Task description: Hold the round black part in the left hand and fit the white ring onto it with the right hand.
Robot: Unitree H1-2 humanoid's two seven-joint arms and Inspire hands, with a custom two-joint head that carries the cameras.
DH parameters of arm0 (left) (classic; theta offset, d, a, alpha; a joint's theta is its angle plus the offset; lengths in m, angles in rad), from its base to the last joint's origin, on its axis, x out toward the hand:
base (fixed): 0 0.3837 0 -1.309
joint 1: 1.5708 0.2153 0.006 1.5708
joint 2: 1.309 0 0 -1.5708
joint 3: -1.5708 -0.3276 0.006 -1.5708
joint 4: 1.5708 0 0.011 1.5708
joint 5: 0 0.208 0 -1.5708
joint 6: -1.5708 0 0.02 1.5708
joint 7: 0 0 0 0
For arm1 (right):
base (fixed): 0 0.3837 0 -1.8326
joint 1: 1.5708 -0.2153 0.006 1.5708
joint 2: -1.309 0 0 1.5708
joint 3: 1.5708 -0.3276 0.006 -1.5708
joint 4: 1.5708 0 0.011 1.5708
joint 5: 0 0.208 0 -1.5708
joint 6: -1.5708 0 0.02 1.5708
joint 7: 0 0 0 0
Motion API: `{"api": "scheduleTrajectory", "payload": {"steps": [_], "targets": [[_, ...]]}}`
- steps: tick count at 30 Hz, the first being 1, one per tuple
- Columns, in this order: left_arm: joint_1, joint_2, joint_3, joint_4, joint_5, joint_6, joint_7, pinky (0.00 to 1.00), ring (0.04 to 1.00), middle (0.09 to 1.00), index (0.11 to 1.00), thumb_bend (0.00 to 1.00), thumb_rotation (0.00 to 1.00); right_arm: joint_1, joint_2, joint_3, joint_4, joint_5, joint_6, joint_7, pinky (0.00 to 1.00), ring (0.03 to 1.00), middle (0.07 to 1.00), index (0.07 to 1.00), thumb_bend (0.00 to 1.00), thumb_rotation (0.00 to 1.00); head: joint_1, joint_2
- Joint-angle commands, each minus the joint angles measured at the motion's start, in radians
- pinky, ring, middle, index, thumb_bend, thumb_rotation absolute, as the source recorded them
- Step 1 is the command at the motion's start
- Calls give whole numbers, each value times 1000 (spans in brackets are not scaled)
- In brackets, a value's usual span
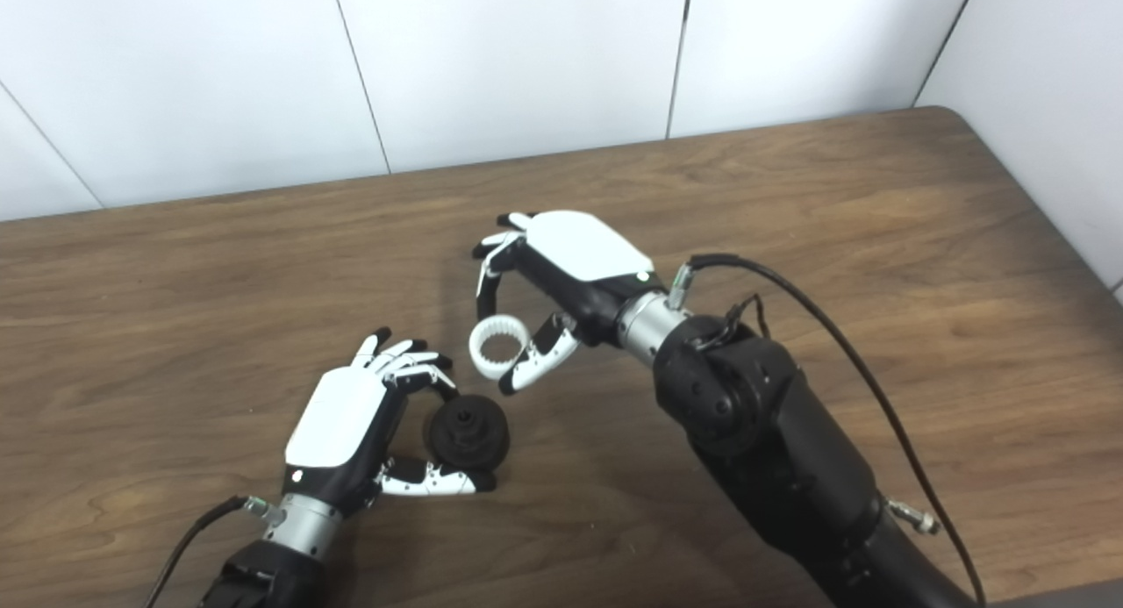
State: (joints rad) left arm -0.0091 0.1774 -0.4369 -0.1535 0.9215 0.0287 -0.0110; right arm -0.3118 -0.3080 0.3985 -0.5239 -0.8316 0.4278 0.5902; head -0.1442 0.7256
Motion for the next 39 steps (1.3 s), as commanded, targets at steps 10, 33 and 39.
{"api": "scheduleTrajectory", "payload": {"steps": [10,33,39], "targets": [[7,2,-19,42,30,11,-12,1000,876,769,486,520,57,7,25,0,-13,-20,-67,-19,996,962,851,485,520,135,26,1],[1,-12,-29,49,42,25,-14,1000,887,776,486,519,58,18,29,-15,0,-3,-104,-13,983,964,852,485,522,133,56,6],[-1,-13,-31,58,42,20,-4,1000,882,771,486,519,58,13,38,-14,-3,-1,-104,-8,988,971,855,485,521,134,60,9]]}}
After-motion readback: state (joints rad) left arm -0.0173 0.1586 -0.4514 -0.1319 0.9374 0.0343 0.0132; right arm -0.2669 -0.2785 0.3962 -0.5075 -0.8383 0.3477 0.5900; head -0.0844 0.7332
